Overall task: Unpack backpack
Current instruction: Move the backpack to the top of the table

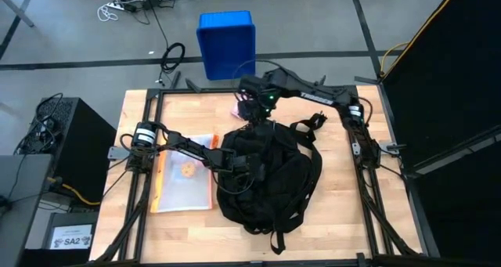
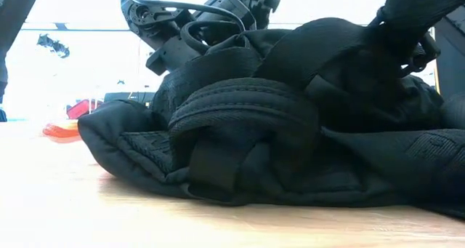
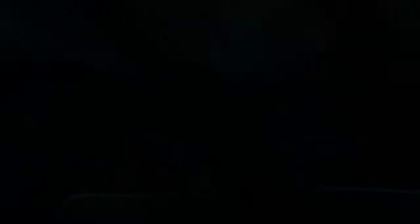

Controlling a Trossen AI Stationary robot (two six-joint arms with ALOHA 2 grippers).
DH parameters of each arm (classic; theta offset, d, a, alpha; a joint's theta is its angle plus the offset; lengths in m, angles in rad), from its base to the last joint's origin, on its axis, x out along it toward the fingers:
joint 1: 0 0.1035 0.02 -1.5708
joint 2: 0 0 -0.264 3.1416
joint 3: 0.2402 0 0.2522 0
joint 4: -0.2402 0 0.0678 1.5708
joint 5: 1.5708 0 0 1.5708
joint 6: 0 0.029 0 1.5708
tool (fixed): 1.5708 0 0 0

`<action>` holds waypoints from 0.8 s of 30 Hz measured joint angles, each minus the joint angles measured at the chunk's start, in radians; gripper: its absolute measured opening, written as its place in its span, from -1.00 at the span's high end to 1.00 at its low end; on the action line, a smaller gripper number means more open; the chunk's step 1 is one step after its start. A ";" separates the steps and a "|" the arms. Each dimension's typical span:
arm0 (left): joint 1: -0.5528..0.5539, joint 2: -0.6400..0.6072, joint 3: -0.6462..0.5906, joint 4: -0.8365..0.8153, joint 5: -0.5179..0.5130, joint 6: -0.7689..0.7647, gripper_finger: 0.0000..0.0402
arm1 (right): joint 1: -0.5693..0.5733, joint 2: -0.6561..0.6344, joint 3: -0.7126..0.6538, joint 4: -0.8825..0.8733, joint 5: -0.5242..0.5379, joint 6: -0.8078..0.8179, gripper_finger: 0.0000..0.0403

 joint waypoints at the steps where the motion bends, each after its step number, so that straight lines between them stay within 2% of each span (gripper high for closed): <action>1: 0.000 0.000 0.000 -0.002 0.000 0.001 1.00 | 0.006 -0.020 -0.001 0.001 0.017 0.006 0.13; 7: -0.001 -0.001 0.000 -0.008 -0.001 0.001 1.00 | 0.018 -0.181 -0.045 0.050 0.009 0.056 0.17; 11: -0.005 -0.001 0.000 -0.008 -0.004 0.001 1.00 | 0.033 -0.300 -0.214 0.171 0.009 0.086 0.20; 14: -0.011 -0.001 0.000 -0.007 -0.008 0.001 1.00 | 0.048 -0.417 -0.456 0.342 0.011 0.112 0.21; 19: -0.029 -0.001 0.000 -0.008 -0.028 -0.002 1.00 | 0.046 -0.643 -0.988 0.754 0.038 0.203 0.23; 24: -0.039 -0.001 -0.001 -0.002 -0.053 -0.001 1.00 | 0.033 -0.822 -1.510 1.385 0.055 0.431 0.26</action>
